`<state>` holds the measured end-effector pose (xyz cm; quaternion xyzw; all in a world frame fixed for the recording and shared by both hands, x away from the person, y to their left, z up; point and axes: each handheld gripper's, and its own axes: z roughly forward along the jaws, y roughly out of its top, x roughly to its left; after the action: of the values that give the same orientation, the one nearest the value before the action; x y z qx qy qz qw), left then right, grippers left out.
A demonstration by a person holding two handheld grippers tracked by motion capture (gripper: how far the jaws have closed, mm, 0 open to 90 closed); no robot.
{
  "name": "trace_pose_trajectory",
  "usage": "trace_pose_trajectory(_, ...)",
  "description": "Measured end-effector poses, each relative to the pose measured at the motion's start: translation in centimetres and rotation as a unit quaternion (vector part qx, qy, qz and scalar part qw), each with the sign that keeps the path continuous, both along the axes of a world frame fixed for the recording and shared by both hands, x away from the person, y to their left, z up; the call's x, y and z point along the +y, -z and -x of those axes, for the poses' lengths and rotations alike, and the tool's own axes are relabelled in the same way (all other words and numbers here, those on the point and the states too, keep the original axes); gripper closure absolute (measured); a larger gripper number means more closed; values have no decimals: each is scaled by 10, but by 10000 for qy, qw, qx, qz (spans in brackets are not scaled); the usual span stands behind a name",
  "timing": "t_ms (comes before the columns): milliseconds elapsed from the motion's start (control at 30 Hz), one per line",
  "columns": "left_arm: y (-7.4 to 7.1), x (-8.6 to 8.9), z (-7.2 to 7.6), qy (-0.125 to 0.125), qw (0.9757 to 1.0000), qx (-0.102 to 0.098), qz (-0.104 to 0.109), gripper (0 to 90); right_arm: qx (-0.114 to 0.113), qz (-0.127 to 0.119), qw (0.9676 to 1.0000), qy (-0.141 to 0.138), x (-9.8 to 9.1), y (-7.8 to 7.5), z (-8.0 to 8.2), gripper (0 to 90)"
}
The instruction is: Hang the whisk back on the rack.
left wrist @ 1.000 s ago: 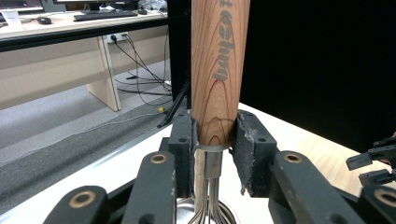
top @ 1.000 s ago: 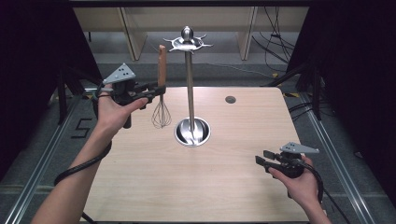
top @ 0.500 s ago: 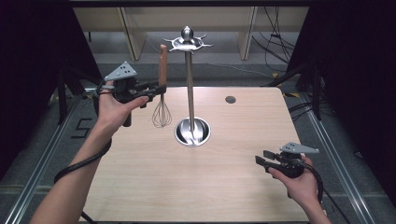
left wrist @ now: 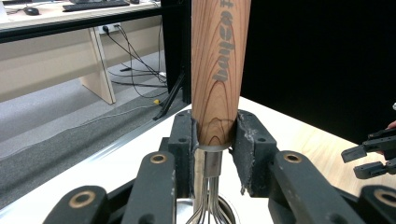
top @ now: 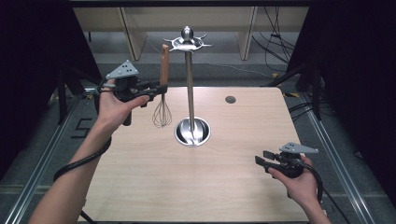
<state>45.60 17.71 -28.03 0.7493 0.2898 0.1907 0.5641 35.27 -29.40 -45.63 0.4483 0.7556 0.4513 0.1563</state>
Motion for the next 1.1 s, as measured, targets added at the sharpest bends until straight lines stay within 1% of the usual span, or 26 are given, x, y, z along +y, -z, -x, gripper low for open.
trace_pose_trajectory(33,0,0,0,7,10000,7,-6,694,33,-87,9999,-51,1,1,0,533)
trace_pose_trajectory(67,0,0,-1,12,10000,16,-18,694,64,-4,10000,8,0,-1,1,533)
trace_pose_trajectory(133,-1,-1,-2,15,10000,21,-10,694,19,-4,10000,9,0,0,0,533)
trace_pose_trajectory(167,-1,-1,-2,17,10000,29,3,694,153,-178,9997,40,2,0,1,533)
trace_pose_trajectory(200,-2,-1,-2,30,10000,34,-3,694,224,-104,9997,93,2,-1,2,533)
trace_pose_trajectory(233,-2,-2,-2,38,10000,34,-9,694,192,-106,9997,64,1,-1,2,533)
trace_pose_trajectory(267,-3,-2,-3,42,10000,44,-11,694,76,0,10000,25,0,0,1,533)
trace_pose_trajectory(400,-4,-4,-5,50,10000,80,-12,694,81,1,10000,24,0,0,1,534)
trace_pose_trajectory(433,-4,-4,-6,64,9999,83,-15,694,229,-123,9996,70,2,-1,2,533)
trace_pose_trajectory(600,-4,-5,-9,108,9998,130,-57,694,249,-125,9996,71,2,-1,2,533)
trace_pose_trajectory(633,-4,-6,-9,110,9998,142,-54,694,336,-164,9993,73,2,-1,3,533)
trace_pose_trajectory(1033,-3,-14,-17,149,9995,242,-101,694,336,-166,9993,70,2,-1,3,534)
trace_pose_trajectory(1067,-3,-15,-17,149,9995,250,-98,694,249,-129,9996,57,1,0,2,534)
trace_pose_trajectory(1100,-2,-15,-17,143,9995,262,-82,694,225,-116,9997,55,1,0,2,534)
